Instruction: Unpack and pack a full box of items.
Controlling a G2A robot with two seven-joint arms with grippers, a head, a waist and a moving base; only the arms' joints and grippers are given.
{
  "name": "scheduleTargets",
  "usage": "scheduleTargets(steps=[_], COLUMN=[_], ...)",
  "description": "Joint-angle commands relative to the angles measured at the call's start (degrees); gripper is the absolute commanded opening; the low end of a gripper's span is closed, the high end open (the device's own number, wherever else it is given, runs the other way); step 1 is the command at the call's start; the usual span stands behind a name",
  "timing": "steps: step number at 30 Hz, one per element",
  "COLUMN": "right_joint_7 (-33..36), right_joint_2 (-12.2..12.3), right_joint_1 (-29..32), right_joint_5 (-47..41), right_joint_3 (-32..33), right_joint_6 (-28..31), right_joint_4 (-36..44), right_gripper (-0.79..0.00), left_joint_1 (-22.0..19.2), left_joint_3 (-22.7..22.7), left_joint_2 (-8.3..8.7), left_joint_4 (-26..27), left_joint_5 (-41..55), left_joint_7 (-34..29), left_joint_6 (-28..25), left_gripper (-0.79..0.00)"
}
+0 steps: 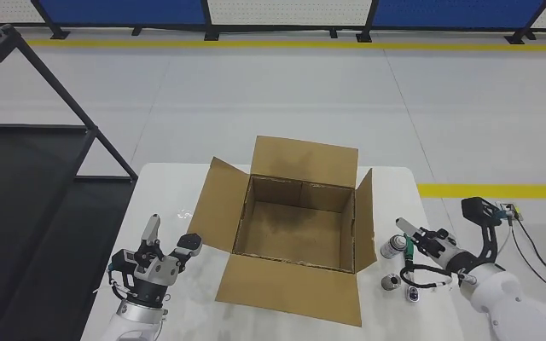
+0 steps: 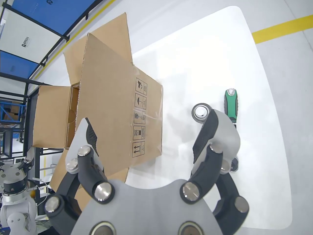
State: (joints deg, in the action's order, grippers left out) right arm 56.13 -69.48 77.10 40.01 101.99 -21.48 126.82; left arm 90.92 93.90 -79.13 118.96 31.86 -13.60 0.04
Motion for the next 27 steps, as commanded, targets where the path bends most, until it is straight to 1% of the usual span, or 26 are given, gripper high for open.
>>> scheduleTargets(steps=[1, 8, 10, 13, 18, 23, 27], right_joint_7=[0.0, 0.0, -0.6, -1.0, 1.5, 4.8, 7.2], right_joint_2=[0.0, 0.0, 0.0, 0.2, 0.6, 1.1, 1.4], right_joint_1=[0.0, 0.0, 0.5, 0.9, 1.0, -0.6, -2.9], right_joint_5=[0.0, 0.0, 0.2, 0.2, 2.9, 9.0, 17.5], right_joint_3=[0.0, 0.0, -0.8, -1.5, -3.8, -8.3, -12.2], right_joint_6=[-0.1, -0.1, 1.5, 3.4, 4.5, 5.0, 1.9], right_joint_4=[0.0, 0.0, -0.2, 1.7, 5.7, 6.9, 5.8], right_gripper=[0.000, 0.000, 0.000, 0.000, 0.000, 0.000, 0.000], left_joint_1=[0.0, 0.0, 0.0, 0.0, 0.0, 0.0, 0.0], left_joint_3=[0.0, 0.0, 0.0, 0.0, 0.0, 0.0, 0.0], left_joint_2=[0.00, 0.00, 0.00, 0.00, 0.00, 0.00, 0.00], left_joint_4=[0.0, 0.0, 0.0, 0.0, 0.0, 0.0, 0.0], left_joint_5=[0.0, 0.0, 0.0, 0.0, 0.0, 0.0, 0.0], left_joint_7=[0.0, 0.0, 0.0, 0.0, 0.0, 0.0, 0.0], left_joint_6=[0.0, 0.0, 0.0, 0.0, 0.0, 0.0, 0.0], left_gripper=[0.000, 0.000, 0.000, 0.000, 0.000, 0.000, 0.000])
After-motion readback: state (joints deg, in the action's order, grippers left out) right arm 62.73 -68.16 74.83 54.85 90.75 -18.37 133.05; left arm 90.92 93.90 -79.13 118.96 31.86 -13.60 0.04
